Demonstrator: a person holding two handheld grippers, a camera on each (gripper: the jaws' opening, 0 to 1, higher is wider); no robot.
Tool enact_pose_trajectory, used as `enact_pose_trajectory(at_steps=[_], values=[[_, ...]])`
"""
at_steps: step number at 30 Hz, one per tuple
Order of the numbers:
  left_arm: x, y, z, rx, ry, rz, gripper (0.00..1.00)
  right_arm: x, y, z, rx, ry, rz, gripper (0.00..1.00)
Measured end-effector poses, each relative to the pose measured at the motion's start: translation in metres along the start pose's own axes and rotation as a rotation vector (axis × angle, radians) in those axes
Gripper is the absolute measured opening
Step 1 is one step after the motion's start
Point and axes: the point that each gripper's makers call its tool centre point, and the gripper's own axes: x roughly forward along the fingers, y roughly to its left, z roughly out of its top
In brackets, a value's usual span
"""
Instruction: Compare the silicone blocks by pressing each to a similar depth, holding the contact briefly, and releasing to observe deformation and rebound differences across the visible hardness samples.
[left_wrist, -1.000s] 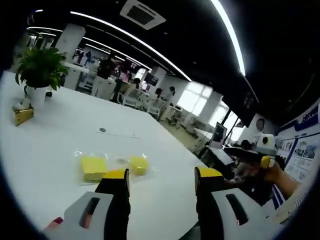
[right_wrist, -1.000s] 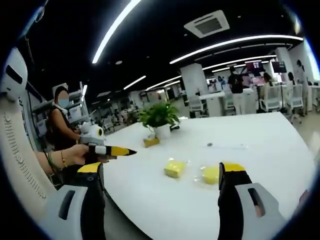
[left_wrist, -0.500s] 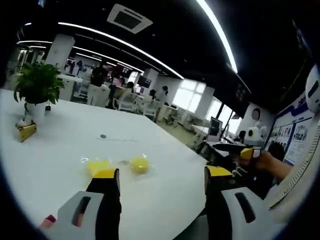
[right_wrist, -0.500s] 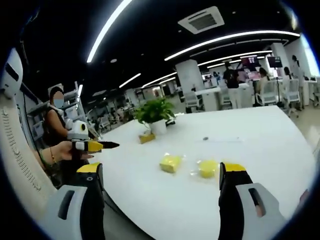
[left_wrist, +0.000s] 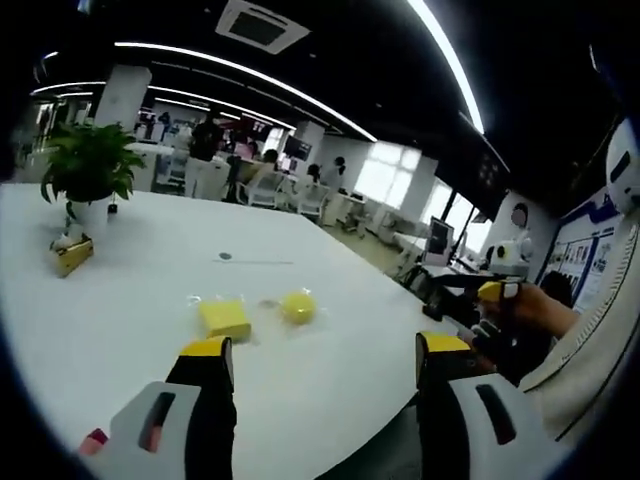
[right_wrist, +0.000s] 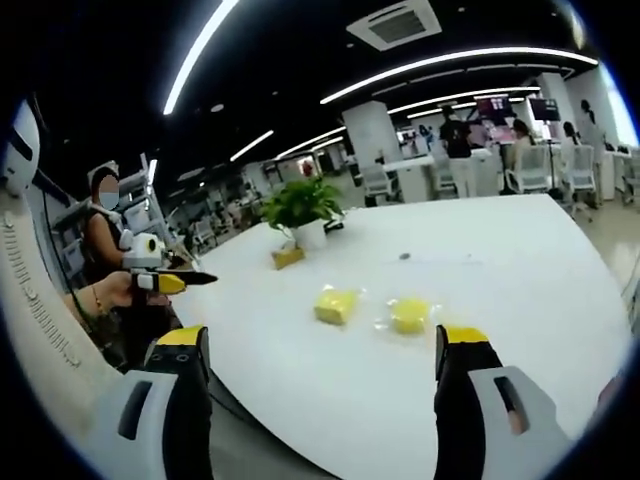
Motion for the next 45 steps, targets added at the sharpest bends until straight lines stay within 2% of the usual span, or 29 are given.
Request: enact_pose_trajectory(at_steps=[3, 5, 9, 11, 17, 27, 32, 45], values=[[-0.005, 0.008, 0.002, 0.029, -0.008, 0.039, 0.76, -0.001, 0.002, 0.001, 0.024, -0.014, 0.014, 0.87], [-0.007, 0.011, 0.001, 0.021, -0.004, 0.048, 0.77, -0.002, 0.001, -0.006, 0.026, 0.014, 0.013, 0.85], [-0.006, 0.008, -0.004, -0.011, 0.015, 0.023, 0.76, -0.004, 0.003, -0.007, 0.041, 0.0, 0.009, 0.85], [-0.003, 0.005, -0.006, 0.003, 0.026, 0.023, 0.75, -0.005, 0.005, -0.007, 0.057, -0.012, 0.008, 0.85], [0.004, -0.002, -0.005, 0.004, 0.034, -0.006, 0.75, -0.009, 0.007, -0.013, 0.052, 0.012, 0.004, 0.85], [0.005, -0.003, 0.0, 0.02, 0.012, -0.015, 0.75, -0.016, -0.001, -0.01, 0.056, -0.021, -0.033, 0.85], [0.003, 0.003, -0.002, 0.005, -0.005, -0.008, 0.75, -0.018, -0.007, -0.006, 0.073, -0.052, -0.059, 0.85], [0.004, 0.003, -0.003, -0.005, -0.005, -0.012, 0.73, -0.014, 0.0, -0.012, 0.073, -0.034, -0.053, 0.85]])
